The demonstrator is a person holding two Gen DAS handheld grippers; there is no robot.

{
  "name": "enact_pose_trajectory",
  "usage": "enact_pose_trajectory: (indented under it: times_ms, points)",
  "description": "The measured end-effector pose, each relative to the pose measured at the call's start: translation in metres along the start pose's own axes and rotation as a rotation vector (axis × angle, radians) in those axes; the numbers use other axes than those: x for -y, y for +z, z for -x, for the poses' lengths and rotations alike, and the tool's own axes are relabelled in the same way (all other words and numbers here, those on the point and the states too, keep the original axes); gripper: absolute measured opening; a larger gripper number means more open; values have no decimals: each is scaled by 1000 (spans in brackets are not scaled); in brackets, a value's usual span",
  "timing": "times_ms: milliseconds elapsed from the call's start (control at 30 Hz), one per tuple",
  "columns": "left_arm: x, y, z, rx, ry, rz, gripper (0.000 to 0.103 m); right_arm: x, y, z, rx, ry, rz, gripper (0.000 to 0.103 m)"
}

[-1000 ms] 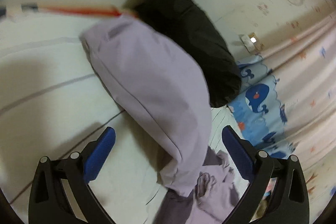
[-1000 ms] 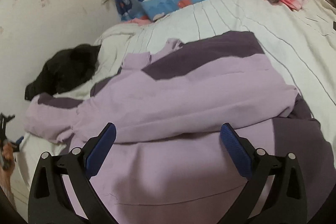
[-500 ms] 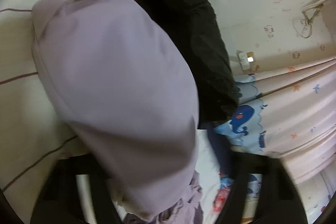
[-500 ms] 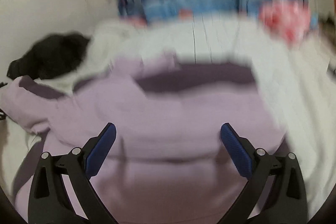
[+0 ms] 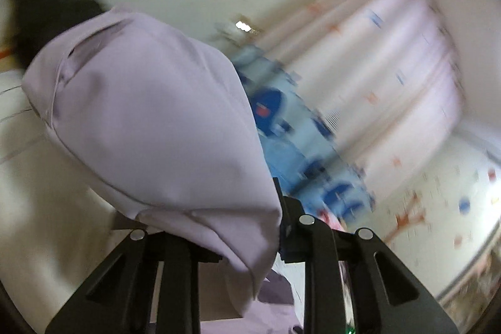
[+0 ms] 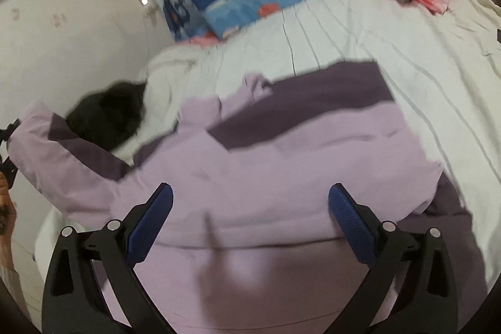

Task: Fold large clothes

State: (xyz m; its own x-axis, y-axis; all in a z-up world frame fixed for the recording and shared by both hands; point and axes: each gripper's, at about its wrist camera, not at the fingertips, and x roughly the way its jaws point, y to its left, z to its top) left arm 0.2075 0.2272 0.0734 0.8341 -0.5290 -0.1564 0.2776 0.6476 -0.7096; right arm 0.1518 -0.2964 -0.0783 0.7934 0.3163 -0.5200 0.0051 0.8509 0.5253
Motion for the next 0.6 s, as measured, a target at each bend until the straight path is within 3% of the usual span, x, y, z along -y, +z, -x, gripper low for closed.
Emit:
enact_pose_trajectory:
  times_ms: [133,267,333,467,500,567,600]
  points:
    - [69,-49,-68,-132,-67,-144,24,19,17,22,55,135,-131,96]
    - [115,-134,-143,-318,-84,-266,24,57,32,34,77,282,-330,96]
    - [129,-187,-184,-413,-53,-343,24,84,36,38,81,336,-462,96]
    - [124,-289,-250,-623,96,-473,26,123,38,42,78,391,-628,96]
    - [117,-315,-263,-688,145,-490,31,129,39,41,64,394,-644,96]
    - [115,-332,-264,-677,177,-531,40,134,39,38,43,417,-665,96]
    - [121,-338,-260,-670,159,-566,55,134,39,36,34,425,-671,96]
